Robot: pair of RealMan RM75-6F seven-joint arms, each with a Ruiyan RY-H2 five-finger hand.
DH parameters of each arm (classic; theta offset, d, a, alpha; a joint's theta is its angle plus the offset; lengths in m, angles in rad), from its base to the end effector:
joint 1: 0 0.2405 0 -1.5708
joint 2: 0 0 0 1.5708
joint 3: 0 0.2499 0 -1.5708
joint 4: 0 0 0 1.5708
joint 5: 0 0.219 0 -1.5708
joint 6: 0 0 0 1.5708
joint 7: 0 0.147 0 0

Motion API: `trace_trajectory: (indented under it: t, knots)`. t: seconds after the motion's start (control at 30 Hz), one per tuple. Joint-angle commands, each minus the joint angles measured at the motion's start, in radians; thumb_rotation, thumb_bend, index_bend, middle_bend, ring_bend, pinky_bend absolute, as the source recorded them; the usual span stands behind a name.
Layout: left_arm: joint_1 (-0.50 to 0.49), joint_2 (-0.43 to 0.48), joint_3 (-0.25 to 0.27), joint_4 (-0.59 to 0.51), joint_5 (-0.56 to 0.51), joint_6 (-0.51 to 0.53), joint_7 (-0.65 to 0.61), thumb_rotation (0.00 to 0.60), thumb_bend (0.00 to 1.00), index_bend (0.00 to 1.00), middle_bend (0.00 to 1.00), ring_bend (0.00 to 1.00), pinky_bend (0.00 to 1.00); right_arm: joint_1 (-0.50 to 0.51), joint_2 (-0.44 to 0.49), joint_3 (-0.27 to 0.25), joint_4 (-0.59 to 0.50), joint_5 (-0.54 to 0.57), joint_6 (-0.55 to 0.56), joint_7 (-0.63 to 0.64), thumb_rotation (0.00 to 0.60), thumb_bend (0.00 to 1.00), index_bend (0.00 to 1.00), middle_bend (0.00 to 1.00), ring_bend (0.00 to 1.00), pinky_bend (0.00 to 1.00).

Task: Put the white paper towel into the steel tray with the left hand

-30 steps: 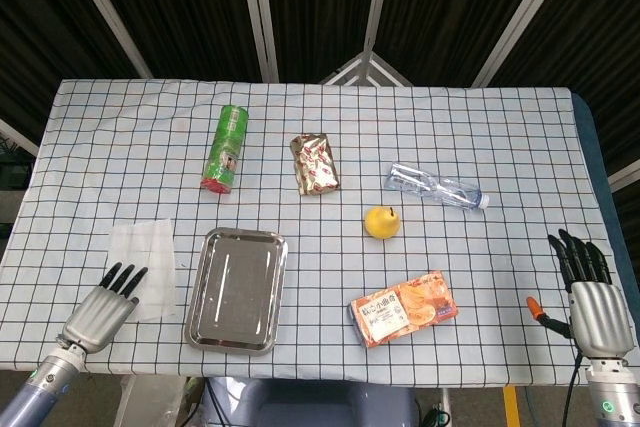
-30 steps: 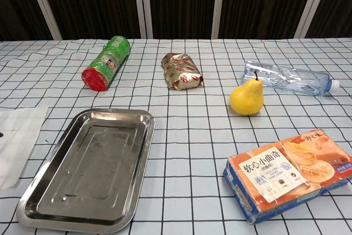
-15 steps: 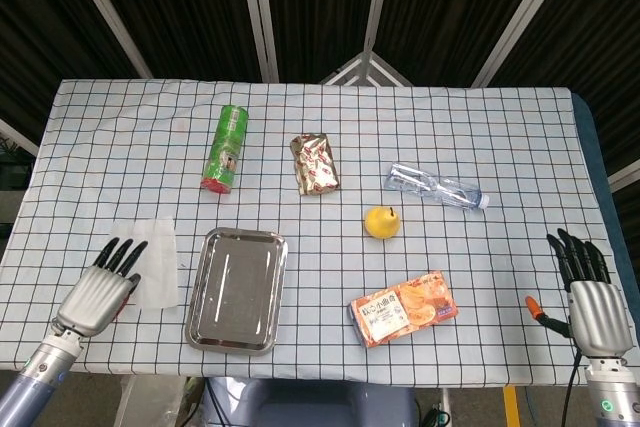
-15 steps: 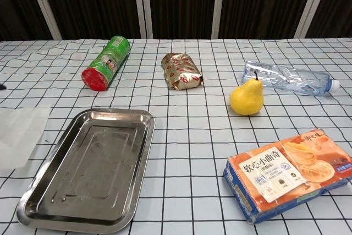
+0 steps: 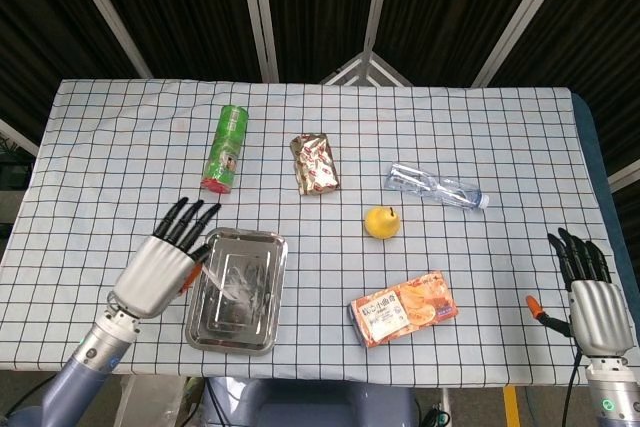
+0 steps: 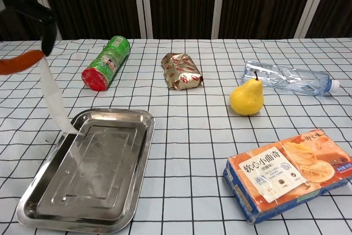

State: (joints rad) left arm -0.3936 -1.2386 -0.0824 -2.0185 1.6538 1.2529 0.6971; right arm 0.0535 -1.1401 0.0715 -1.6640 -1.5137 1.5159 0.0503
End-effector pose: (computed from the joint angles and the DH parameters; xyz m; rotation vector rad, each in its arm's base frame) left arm -0.1151 0.2188 0.0717 -1.8884 -0.4283 -1.0598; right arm -0.2964 -0.1785 0.1434 1.3105 -0.9720 1.0188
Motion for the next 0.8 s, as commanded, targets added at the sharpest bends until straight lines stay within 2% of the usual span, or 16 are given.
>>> trace_trajectory:
  t: [0.03,0.33,0.47,0.53,0.8]
  knots:
    - [0.003,-0.05,0.052,0.003,0.042,-0.014,0.03,0.6,0.52,0.61,0.03,0.0,0.0,0.0,0.001,0.001,0.0,0.001,0.0,0.001,0.6,0.31,0.0,0.0,0.0,0.0]
    - [0.046,-0.125,0.153,0.139,0.087,-0.014,-0.01,0.6,0.52,0.61,0.04,0.0,0.0,0.0,0.001,0.001,-0.002,0.003,-0.001,-0.003,0.6,0.31,0.0,0.0,0.0,0.0]
    - [0.056,-0.139,0.169,0.196,0.11,0.001,-0.041,0.6,0.52,0.61,0.04,0.0,0.0,0.001,-0.002,0.002,-0.002,0.004,-0.001,-0.006,0.6,0.31,0.0,0.0,0.0,0.0]
    - [0.037,-0.122,0.118,0.155,0.113,0.022,-0.056,0.6,0.52,0.61,0.04,0.0,0.0,0.001,-0.002,0.002,-0.004,0.005,-0.003,-0.009,0.6,0.31,0.0,0.0,0.0,0.0]
    - [-0.03,-0.064,-0.006,-0.004,0.081,-0.011,0.032,0.6,0.52,0.61,0.04,0.0,0.0,0.002,-0.001,0.002,-0.005,0.008,-0.006,-0.006,0.6,0.31,0.0,0.0,0.0,0.0]
